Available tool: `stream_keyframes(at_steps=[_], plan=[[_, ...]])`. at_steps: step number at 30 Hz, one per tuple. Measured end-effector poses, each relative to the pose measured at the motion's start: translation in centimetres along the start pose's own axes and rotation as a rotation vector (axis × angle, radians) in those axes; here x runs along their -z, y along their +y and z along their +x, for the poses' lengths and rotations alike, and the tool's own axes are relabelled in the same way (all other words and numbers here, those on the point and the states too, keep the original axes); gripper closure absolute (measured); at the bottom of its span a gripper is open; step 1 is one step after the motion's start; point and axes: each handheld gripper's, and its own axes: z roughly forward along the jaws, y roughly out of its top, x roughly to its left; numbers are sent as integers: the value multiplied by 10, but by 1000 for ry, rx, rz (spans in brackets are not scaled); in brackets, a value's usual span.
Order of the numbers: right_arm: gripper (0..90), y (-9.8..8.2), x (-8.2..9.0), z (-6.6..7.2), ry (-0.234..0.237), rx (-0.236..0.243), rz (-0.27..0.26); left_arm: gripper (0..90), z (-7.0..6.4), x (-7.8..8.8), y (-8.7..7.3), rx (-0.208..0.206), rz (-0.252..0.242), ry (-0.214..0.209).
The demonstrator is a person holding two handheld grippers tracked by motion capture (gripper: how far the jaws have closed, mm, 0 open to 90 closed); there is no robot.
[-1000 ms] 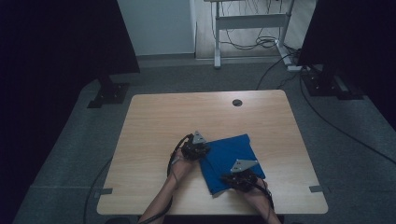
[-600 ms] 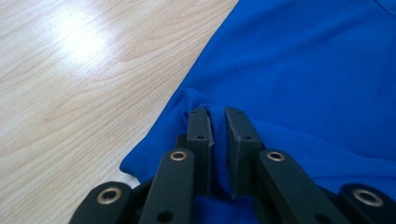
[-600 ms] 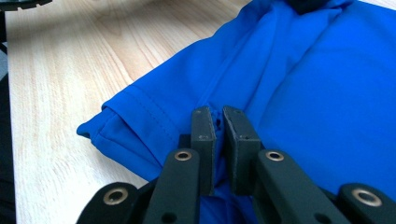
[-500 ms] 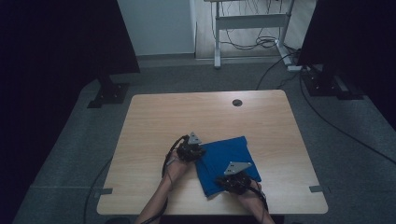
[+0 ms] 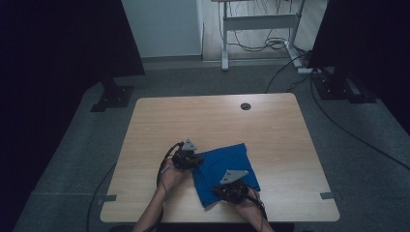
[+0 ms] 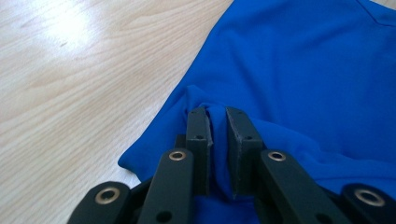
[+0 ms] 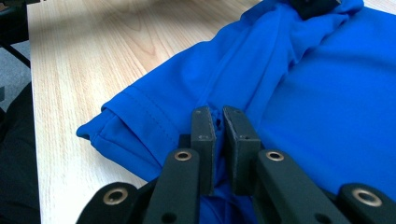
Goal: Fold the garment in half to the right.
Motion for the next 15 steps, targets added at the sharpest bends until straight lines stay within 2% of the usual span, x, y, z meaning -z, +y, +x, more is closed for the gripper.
stream_keyframes(at_steps=[9, 15], plan=[[829, 4, -7, 6, 4, 7, -3, 810, 2, 6, -5, 4, 5, -1], [830, 5, -5, 8, -7, 16, -8, 821, 2, 9, -2, -5, -3, 36]])
